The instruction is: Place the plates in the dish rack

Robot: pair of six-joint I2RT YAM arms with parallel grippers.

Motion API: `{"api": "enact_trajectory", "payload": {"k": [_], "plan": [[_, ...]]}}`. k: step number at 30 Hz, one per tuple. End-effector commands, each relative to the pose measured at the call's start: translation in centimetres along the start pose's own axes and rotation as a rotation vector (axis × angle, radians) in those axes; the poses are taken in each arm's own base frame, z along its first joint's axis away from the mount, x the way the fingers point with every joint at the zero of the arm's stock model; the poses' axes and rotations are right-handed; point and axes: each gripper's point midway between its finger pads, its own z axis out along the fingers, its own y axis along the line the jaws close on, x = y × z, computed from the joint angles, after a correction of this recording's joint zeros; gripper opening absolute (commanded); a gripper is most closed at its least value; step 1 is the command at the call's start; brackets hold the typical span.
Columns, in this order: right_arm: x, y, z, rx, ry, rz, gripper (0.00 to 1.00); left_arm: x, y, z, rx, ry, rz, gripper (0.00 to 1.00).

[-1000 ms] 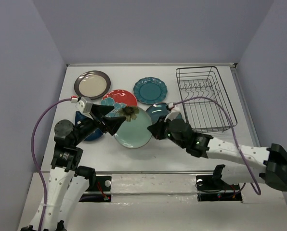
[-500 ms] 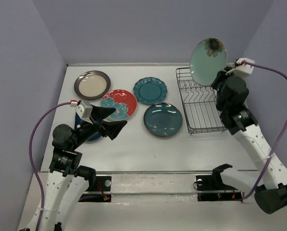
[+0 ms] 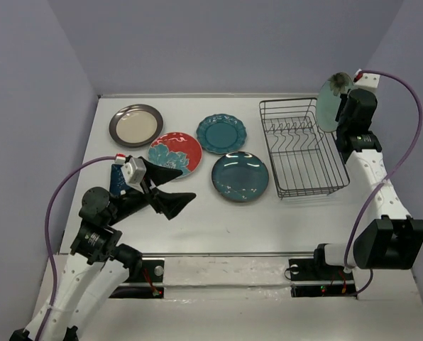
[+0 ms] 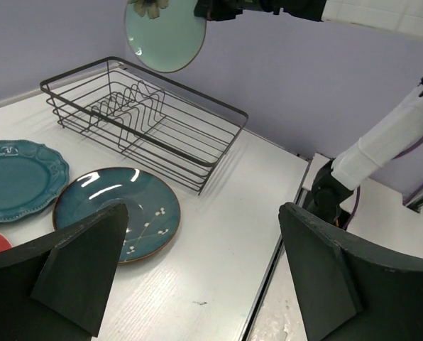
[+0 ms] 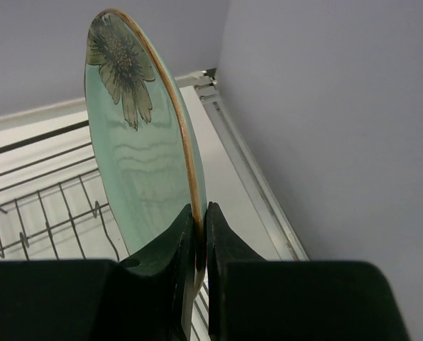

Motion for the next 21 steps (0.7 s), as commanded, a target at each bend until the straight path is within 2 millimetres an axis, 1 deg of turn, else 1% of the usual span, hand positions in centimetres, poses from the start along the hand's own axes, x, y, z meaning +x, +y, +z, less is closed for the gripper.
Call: {"api": "enact_trajectory", "payload": {"k": [1, 2, 3, 5, 6, 9, 11, 13, 14, 15, 17, 21], "plan": [[-8.2, 0.0, -0.7, -0.070, -0.289, 0.041, 0.07, -2.2, -1.9, -0.2, 0.053, -0.051, 0.058, 0.99], [-7.8, 0.2, -0.3, -0.074, -0.282, 0.029, 0.07, -2.1, -2.0, -0.2, 0.056, -0.047, 0.057, 0.99], [-7.6, 0.0, 0.1, -0.071, -0.280, 0.014, 0.07, -2.1, -2.1, -0.1, 0.059, -0.046, 0.055, 0.99], [-7.2, 0.4, 0.6, -0.082, -0.272, -0.004, 0.07, -2.0, -2.2, -0.1, 0.064, -0.043, 0.053, 0.99], [-6.9, 0.8, 1.2, -0.090, -0.263, -0.027, 0.07, -1.9, -2.2, -0.1, 0.066, -0.040, 0.051, 0.99], [-6.4, 0.7, 2.3, -0.072, -0.245, -0.047, 0.07, -1.8, -2.3, 0.0, 0.069, -0.034, 0.046, 0.99], [-6.3, 0.9, 2.6, -0.076, -0.242, -0.052, 0.07, -1.8, -2.2, 0.0, 0.069, -0.034, 0.046, 0.99], [-5.8, 1.2, 3.1, -0.087, -0.229, -0.062, 0.07, -1.7, -2.2, 0.1, 0.066, -0.031, 0.044, 0.99], [-5.5, 1.4, 3.3, -0.092, -0.222, -0.069, 0.07, -1.7, -2.2, 0.1, 0.066, -0.031, 0.044, 0.99], [-4.2, 1.6, 4.1, -0.085, -0.190, -0.094, 0.07, -1.8, -2.1, 0.0, 0.060, -0.036, 0.047, 0.99], [-3.5, 1.5, 4.7, -0.064, -0.171, -0.106, 0.07, -1.8, -2.1, 0.0, 0.059, -0.038, 0.048, 0.99], [-3.6, 1.6, 5.1, -0.062, -0.169, -0.115, 0.07, -1.8, -1.9, 0.0, 0.049, -0.038, 0.047, 0.99]]}}
